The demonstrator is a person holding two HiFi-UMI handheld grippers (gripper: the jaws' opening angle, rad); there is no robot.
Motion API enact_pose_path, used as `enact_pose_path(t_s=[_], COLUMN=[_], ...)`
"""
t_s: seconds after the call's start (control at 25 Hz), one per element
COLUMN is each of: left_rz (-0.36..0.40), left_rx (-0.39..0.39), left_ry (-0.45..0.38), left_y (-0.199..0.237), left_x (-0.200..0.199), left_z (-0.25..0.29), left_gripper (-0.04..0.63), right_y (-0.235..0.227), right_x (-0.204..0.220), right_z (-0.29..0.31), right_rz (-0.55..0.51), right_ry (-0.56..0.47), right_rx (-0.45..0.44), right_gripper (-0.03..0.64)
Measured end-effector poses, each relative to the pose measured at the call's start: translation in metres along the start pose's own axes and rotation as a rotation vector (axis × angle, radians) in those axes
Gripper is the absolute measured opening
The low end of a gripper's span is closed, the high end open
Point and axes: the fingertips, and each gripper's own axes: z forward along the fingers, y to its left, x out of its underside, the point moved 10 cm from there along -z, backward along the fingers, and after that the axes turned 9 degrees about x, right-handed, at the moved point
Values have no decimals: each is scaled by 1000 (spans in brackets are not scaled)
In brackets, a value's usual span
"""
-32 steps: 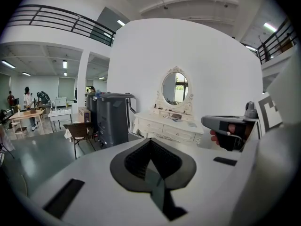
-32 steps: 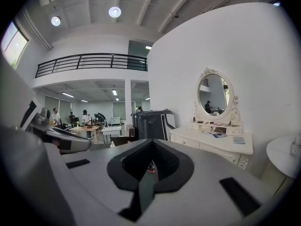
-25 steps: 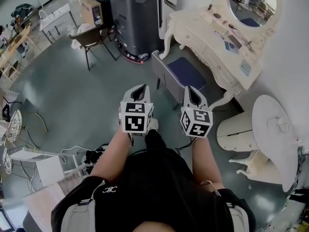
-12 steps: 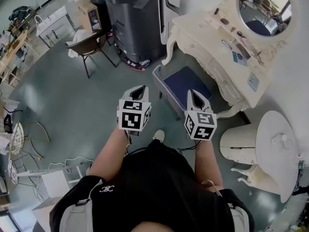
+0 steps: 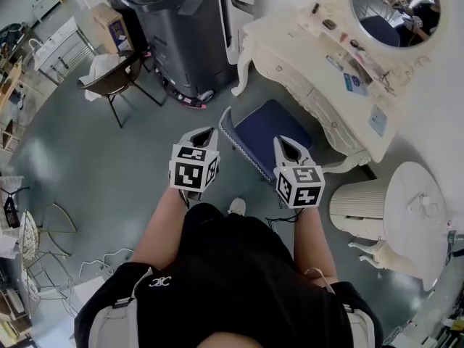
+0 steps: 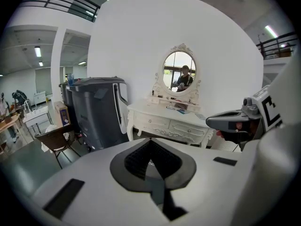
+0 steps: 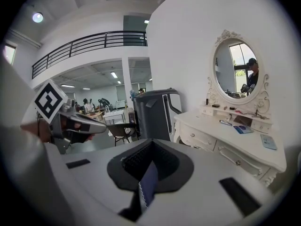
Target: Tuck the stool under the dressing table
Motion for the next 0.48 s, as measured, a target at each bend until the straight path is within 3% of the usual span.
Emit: enact_pose_path(t_s=[0.08,0.2,0.4,0.48], left_rz=[19,91,245,309], left_rx=[26,114,288,358], left_ry=[9,37,158,215], left_y=[8,17,44,52], left_x=[-5,-14,-29,-35], left_z=[11,29,74,90], left_gripper=[3,3,3,3], right_y=[-1,-5,-6,-8], right_x=[0,4,14,23], right_z=[5,6,6,4], right_rz=[4,30,-30,-1], right_ry=[6,34,119,148], right_rx=[-19,36,140,172], right_gripper=[5,5,5,5])
